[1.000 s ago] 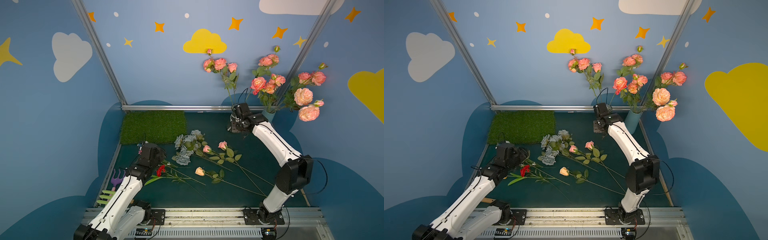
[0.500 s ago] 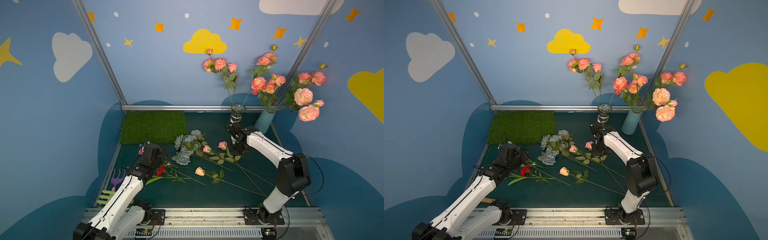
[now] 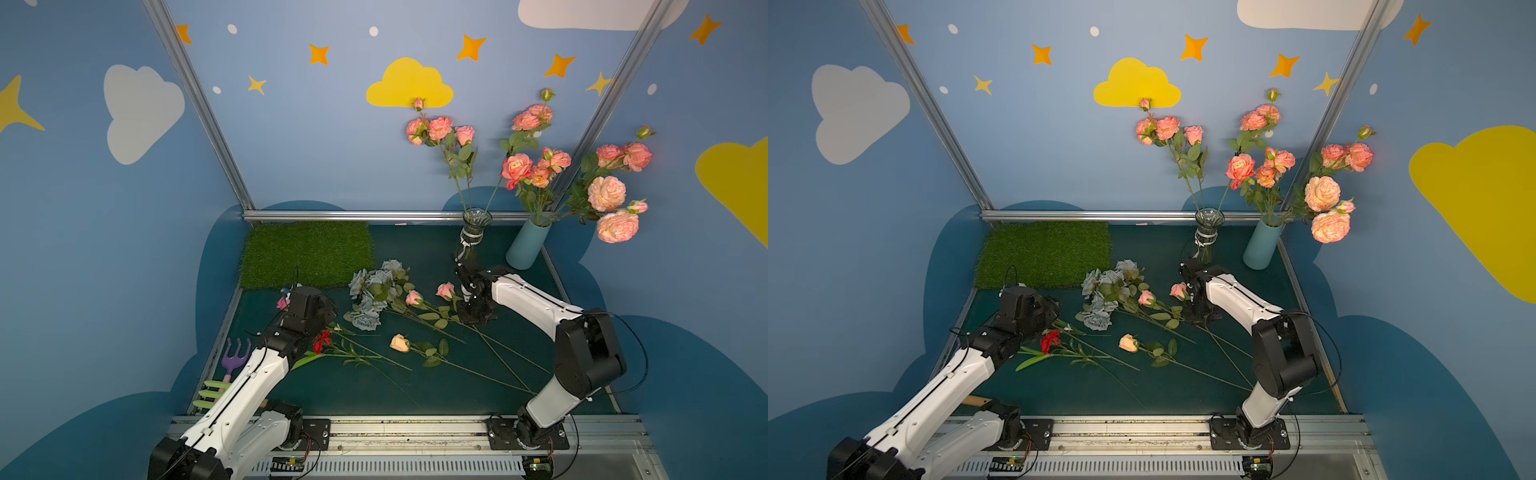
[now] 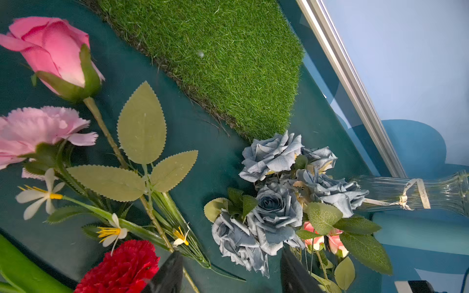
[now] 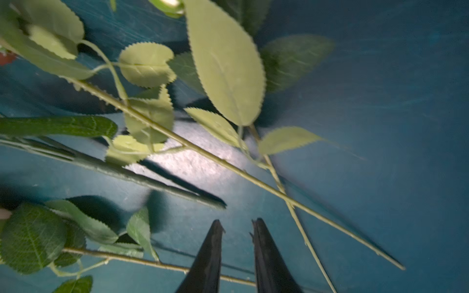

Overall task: Place the pink flowers into the vase
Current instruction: Pick up the flower at the center of the board.

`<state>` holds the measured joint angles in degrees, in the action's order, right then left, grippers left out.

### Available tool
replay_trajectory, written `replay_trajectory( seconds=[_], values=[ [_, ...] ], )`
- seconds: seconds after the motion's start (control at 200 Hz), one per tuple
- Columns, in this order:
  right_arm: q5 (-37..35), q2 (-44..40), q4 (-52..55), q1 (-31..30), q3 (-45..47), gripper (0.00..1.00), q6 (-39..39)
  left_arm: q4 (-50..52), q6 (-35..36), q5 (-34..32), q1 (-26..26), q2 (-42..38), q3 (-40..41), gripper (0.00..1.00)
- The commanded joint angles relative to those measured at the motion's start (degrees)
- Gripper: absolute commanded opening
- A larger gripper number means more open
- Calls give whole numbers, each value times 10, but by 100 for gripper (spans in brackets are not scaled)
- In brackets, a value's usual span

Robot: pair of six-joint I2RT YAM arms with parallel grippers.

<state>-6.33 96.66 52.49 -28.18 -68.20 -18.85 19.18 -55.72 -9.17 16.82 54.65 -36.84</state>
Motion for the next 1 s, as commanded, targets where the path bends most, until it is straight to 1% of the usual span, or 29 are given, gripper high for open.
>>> replay_trajectory(
  seconds=[0.0,0.14,0.315,0.716,0.996],
  values=[
    [10,23,-19,-19,-11,26,17,-3,0,-1,1,-3,5,62],
    [2,47,-29,-32,-23,27,27,-6,2,0,1,4,2,62],
    [-25,77,-27,-33,-42,27,34,-7,7,0,1,6,0,62],
    [-53,115,-23,-37,-74,29,70,-9,8,-7,-1,7,2,62],
    [-36,135,-25,-40,-73,29,79,-5,7,-12,-4,1,1,62]
  ],
)
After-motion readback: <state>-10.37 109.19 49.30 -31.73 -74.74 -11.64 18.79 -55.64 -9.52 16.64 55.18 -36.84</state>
